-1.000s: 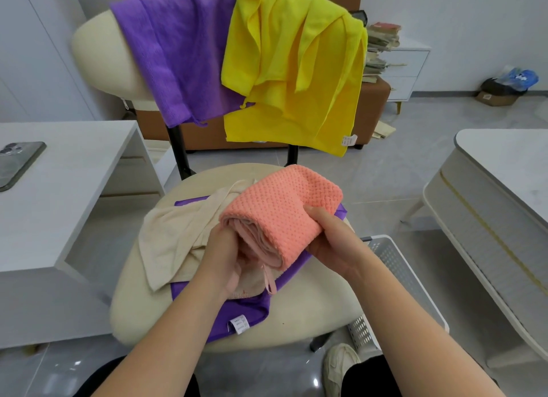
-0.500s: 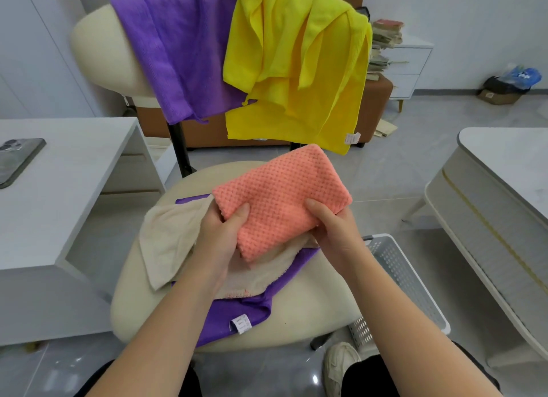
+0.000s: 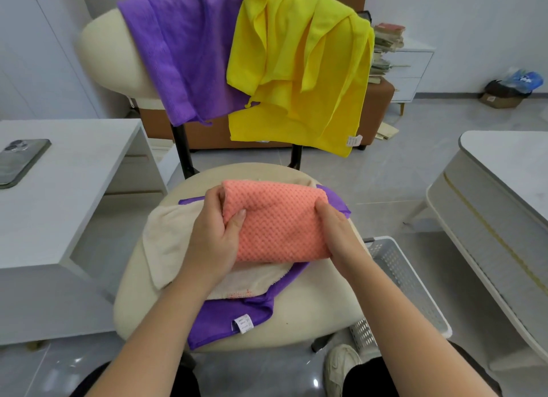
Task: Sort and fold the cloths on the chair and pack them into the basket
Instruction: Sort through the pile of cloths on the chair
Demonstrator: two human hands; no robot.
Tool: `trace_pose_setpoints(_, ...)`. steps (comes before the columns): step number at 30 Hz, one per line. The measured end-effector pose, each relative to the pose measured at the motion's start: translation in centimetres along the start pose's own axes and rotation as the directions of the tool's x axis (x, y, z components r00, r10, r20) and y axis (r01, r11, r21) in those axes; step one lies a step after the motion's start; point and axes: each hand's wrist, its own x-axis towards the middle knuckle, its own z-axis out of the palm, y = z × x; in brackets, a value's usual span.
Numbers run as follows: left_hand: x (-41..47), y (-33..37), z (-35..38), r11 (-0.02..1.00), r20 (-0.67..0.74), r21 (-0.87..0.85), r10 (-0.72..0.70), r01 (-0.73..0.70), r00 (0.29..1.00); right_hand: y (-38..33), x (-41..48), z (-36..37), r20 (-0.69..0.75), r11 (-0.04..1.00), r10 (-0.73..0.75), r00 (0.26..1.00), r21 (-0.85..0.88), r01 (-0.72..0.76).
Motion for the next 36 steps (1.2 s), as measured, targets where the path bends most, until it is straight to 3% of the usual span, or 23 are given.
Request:
trace_pose_setpoints(2, -0.2, 0.2, 0.5, 0.997, -0.049, 0.057, 0.063, -0.06, 0.997, -0.2, 0.0, 0.2, -0.024, 0.999, -0.035, 0.999, -0.022, 0.035)
trace_pose_setpoints(4, -0.2, 0.6, 0.5, 0.999, -0.127, 0.024, 0.025, -0.022, 0.992, -0.2, 0.0, 0.5, -0.085, 0.98, -0.185, 0.979, -0.085, 0.177)
trace_pose_setpoints(7, 0.7, 1.2, 0.8, 0.957, -0.149, -0.116, -0.281, 0.265, 0.948, -0.1, -0.4, 0.6, -0.212, 0.847, -0.512, 0.832, -0.282, 0.45)
trace_pose_setpoints(8, 1.1, 1.0, 1.0, 0.901, -0.09, -0.16, -0.42, 0.403, 0.903, -0.3, -0.6, 0.5, -0.201, 0.753, -0.637, 0.744, -0.371, 0.544)
trace_pose_setpoints(10, 1.7, 0.3, 1.1, 0.7, 0.131, -0.283, -0.649, 0.656, 0.749, -0.5, -1.2, 0.1, -0.123, 0.561, -0.807, 0.578, -0.466, 0.684)
trace_pose_setpoints(12, 2.3, -0.5, 0.8, 0.488, 0.371, -0.384, -0.695, 0.784, 0.615, -0.7, -1.7, 0.0, -0.076, 0.449, -0.876, 0.477, -0.493, 0.745)
trace_pose_setpoints(14, 2.0, -1.0, 0.8, 0.404, 0.509, -0.38, -0.66, 0.832, 0.553, -0.8, -1.9, 0.2, -0.035, 0.342, -0.923, 0.382, -0.529, 0.777)
trace_pose_setpoints(16, 1.7, -0.9, 0.7, 0.442, 0.538, -0.278, -0.664, 0.853, 0.519, -1.1, -2.2, 0.5, 0.006, 0.232, -0.961, 0.278, -0.535, 0.813)
trace_pose_setpoints(19, 1.1, -0.8, -0.1, 0.55, 0.521, -0.165, -0.656, 0.819, 0.546, -1.6, -2.8, 1.0, 0.069, 0.089, -0.988, 0.139, -0.479, 0.873)
trace_pose_setpoints(22, 0.9, -0.2, -0.5, 0.6, 0.508, -0.045, -0.675, 0.799, 0.536, -2.0, -3.5, 1.8, 0.132, 0.026, -0.988, 0.084, -0.39, 0.92)
trace_pose_setpoints(24, 0.9, 0.7, 0.0, 0.628, 0.475, -0.044, -0.671, 0.777, 0.569, -2.0, -3.6, 1.9, 0.119, 0.059, -0.986, 0.115, -0.402, 0.914)
trace_pose_setpoints(25, 1.1, 1.4, 0.2, 0.646, 0.433, -0.071, -0.666, 0.76, 0.607, -1.9, -3.5, 1.8, 0.066, 0.148, -0.979, 0.193, -0.419, 0.896)
trace_pose_setpoints(27, 1.7, 2.1, 0.5, 0.787, 0.242, -0.136, -0.563, 0.602, 0.791, -2.0, -3.1, 1.3, -0.144, 0.472, -0.879, 0.454, -0.402, 0.785)
trace_pose_setpoints(29, 1.6, 2.3, 0.0, 0.969, -0.051, -0.158, -0.199, 0.188, 0.979, -2.4, -1.8, 0.7, -0.284, 0.778, -0.626, 0.726, -0.298, 0.554)
trace_pose_setpoints(30, 1.4, 2.5, -0.3, 0.995, -0.128, -0.071, 0.06, -0.069, 0.99, -2.6, -1.1, 0.4, -0.291, 0.865, -0.487, 0.823, -0.293, 0.408)
trace_pose_setpoints(32, 0.7, 2.5, -0.6, 0.875, -0.115, 0.15, 0.477, -0.46, 0.871, -2.9, -0.1, -0.4, -0.2, 0.936, -0.25, 0.947, -0.299, 0.184)
trace_pose_setpoints(34, 0.4, 2.3, -0.6, 0.718, -0.06, 0.303, 0.671, -0.627, 0.739, -3.2, 0.4, -1.0, -0.054, 0.975, -0.054, 0.997, -0.219, 0.041)
trace_pose_setpoints(35, 0.5, 2.0, -0.5, 0.69, -0.051, 0.334, 0.694, -0.643, 0.718, -3.2, 0.5, -1.2, -0.015, 0.979, 0.012, 1.0, -0.205, -0.015)
trace_pose_setpoints(36, 0.5, 1.9, -0.3, 0.718, -0.067, 0.326, 0.666, -0.614, 0.743, -3.0, 0.6, -1.3, -0.012, 0.975, 0.05, 0.999, -0.214, -0.052)
